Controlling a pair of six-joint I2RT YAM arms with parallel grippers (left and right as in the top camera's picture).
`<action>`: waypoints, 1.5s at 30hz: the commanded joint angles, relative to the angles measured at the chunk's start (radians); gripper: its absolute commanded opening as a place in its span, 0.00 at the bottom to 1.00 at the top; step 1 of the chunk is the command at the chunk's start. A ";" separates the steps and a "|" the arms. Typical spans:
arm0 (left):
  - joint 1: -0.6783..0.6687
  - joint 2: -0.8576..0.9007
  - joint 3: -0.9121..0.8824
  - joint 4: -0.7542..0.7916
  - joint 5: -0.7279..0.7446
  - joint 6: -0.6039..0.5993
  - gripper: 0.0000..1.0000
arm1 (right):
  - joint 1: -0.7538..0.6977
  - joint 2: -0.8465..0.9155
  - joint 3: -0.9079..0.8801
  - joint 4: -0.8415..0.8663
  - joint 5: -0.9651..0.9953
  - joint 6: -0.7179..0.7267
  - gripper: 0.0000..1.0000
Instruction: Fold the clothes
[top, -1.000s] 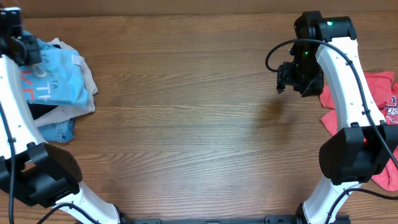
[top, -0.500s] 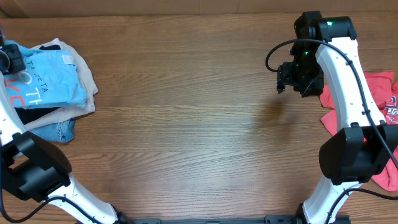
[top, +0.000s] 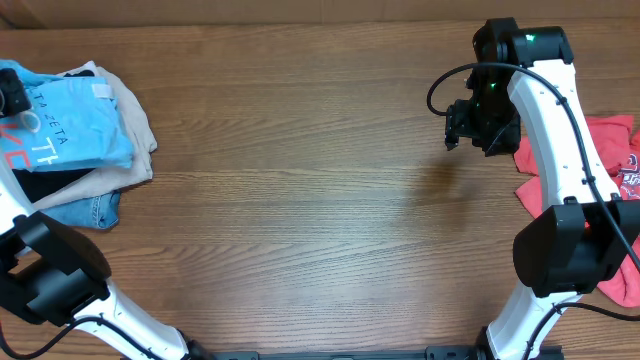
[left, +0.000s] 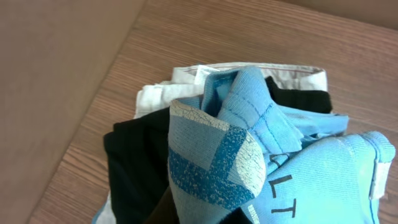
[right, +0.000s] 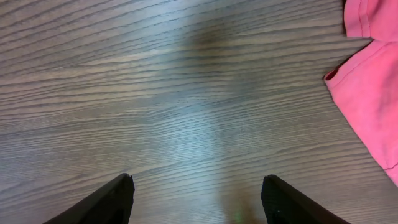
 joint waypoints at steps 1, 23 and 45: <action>0.032 -0.012 0.036 0.018 -0.035 -0.045 0.05 | -0.002 -0.006 0.013 0.002 -0.006 0.000 0.70; 0.072 0.060 0.035 0.041 -0.126 -0.066 0.18 | -0.001 -0.006 0.013 -0.011 -0.006 0.000 0.70; 0.050 -0.072 0.036 -0.117 0.384 -0.192 1.00 | -0.002 -0.006 0.013 0.016 -0.006 -0.001 0.73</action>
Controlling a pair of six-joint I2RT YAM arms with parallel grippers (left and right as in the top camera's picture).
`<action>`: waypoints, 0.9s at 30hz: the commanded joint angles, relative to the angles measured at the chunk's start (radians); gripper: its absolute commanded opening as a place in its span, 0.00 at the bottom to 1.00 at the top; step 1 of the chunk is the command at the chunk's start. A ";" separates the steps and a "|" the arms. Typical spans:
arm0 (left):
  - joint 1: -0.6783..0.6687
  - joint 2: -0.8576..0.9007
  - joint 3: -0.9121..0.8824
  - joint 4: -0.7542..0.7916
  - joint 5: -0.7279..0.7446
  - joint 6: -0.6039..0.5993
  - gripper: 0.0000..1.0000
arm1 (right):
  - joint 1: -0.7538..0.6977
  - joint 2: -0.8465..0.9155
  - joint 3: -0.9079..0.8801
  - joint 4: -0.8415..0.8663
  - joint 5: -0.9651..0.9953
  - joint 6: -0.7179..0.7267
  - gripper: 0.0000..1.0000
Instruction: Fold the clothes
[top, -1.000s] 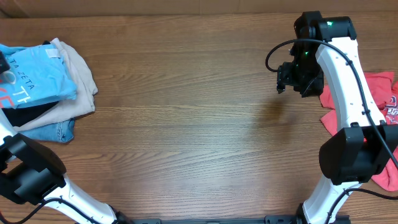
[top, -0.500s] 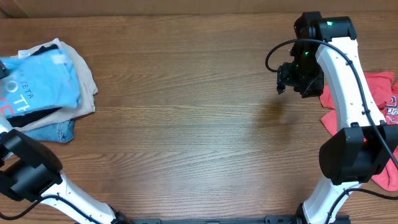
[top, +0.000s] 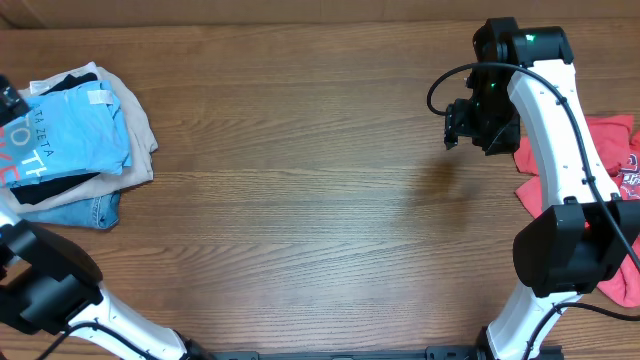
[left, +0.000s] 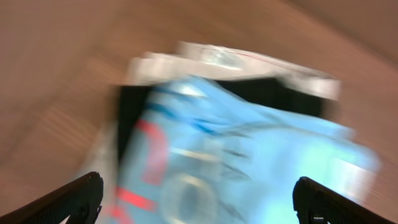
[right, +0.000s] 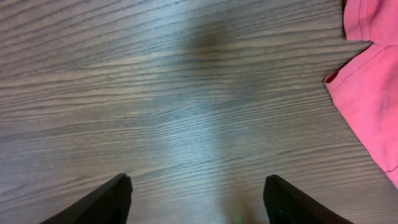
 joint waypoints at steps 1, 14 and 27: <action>-0.030 -0.062 0.029 -0.061 0.315 -0.041 1.00 | -0.002 -0.006 0.013 0.009 -0.006 0.000 0.76; -0.365 -0.062 0.029 -0.307 0.179 -0.043 1.00 | -0.001 -0.006 0.013 0.171 -0.211 -0.001 1.00; -0.654 -0.062 0.029 -0.475 -0.003 -0.046 1.00 | -0.002 -0.006 0.013 0.304 -0.229 -0.030 1.00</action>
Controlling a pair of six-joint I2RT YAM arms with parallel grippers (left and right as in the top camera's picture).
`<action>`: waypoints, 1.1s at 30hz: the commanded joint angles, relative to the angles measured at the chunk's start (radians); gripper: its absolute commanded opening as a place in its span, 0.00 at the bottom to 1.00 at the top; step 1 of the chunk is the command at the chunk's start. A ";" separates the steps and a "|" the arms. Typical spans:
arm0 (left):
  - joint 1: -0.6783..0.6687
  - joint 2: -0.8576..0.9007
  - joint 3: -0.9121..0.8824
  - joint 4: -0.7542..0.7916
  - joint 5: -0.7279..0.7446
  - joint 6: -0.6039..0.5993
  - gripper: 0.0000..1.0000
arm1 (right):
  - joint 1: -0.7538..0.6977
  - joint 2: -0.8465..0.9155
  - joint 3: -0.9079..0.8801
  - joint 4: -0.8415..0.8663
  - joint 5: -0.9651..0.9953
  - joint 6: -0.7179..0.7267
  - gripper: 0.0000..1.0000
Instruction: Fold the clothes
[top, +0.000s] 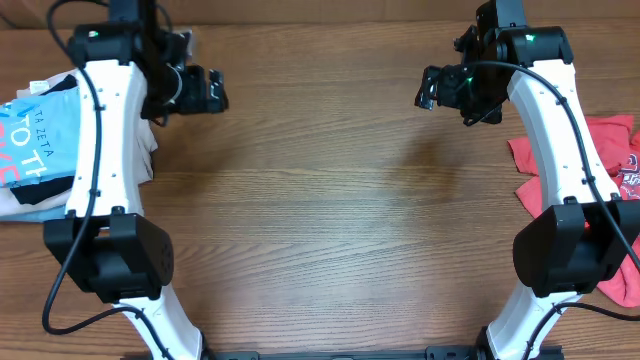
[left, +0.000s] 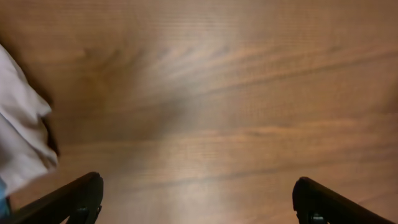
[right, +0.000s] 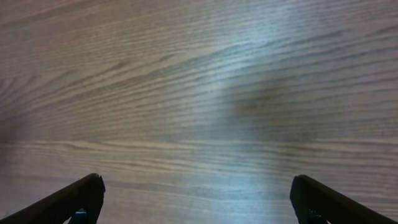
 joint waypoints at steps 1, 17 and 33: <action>-0.011 -0.023 0.019 -0.046 -0.048 -0.026 1.00 | -0.002 -0.006 0.013 -0.014 -0.013 -0.024 1.00; -0.013 -0.164 0.018 -0.294 -0.060 -0.029 1.00 | -0.002 -0.162 0.013 -0.153 0.066 0.026 1.00; -0.192 -0.674 -0.210 -0.179 -0.172 -0.001 1.00 | -0.001 -0.595 -0.407 0.051 0.134 0.041 1.00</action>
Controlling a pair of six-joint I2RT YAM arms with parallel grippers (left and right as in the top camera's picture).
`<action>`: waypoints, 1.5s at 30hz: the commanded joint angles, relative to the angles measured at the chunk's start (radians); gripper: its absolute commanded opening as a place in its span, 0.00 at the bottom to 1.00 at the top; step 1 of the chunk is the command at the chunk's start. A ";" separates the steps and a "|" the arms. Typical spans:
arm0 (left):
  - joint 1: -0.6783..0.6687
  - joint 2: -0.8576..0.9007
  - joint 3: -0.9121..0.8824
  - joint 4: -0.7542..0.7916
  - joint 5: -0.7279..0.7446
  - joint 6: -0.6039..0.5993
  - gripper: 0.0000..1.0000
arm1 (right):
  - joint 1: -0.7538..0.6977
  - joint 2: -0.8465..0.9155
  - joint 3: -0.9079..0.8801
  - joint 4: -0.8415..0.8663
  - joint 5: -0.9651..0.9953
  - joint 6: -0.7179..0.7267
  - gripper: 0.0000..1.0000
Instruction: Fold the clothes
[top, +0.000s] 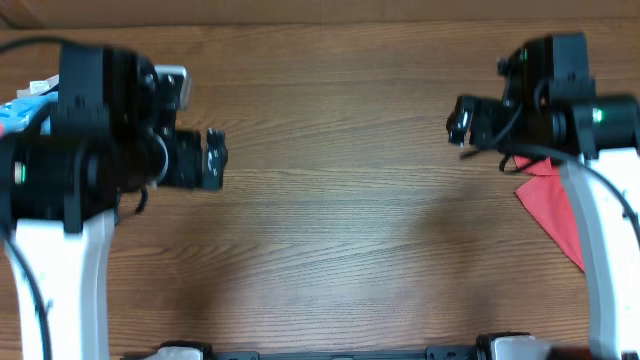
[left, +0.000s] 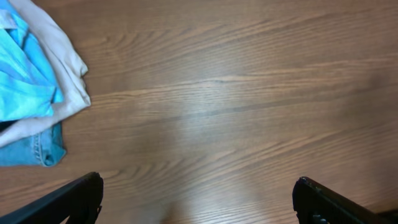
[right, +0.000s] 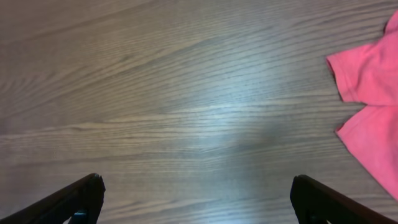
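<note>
A stack of folded clothes lies at the upper left of the left wrist view: a light blue shirt (left: 25, 81) on top, a beige piece (left: 67, 65) under it and denim (left: 34, 149) at the bottom. Overhead, only a sliver of the blue shirt (top: 20, 105) shows beside the arm. A pink-red garment (right: 367, 81) lies crumpled at the right; overhead the same red garment (top: 548, 200) is partly hidden by the right arm. My left gripper (left: 199, 199) hangs open high over bare wood, right of the stack. My right gripper (right: 196, 199) is open too, left of the pink garment.
The wooden table (top: 330, 230) stretches bare between the two arms. Both arms are raised close to the overhead camera and hide the table's left and right ends. The back edge of the table runs along the top of the overhead view.
Both arms have risen higher above the table. The left wrist view now takes in the whole stack from farther off, and the pink garment is back in the right wrist view. Both grippers remain open.
At first my left gripper was low at the stack with the blue shirt bunched close before it. Then it stood open above the shirt lying flat on the stack. Later it was over bare wood right of the stack, the right gripper shifted left; now both arms hang high.
</note>
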 joint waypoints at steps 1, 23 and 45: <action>-0.044 -0.117 -0.147 0.054 -0.074 0.023 1.00 | -0.001 -0.119 -0.131 0.050 0.016 0.008 1.00; -0.066 -0.782 -0.935 0.435 -0.186 -0.098 1.00 | -0.002 -0.704 -0.623 0.224 0.027 0.027 1.00; -0.066 -0.773 -0.941 0.440 -0.186 -0.098 1.00 | 0.060 -0.699 -0.623 0.218 0.027 0.026 1.00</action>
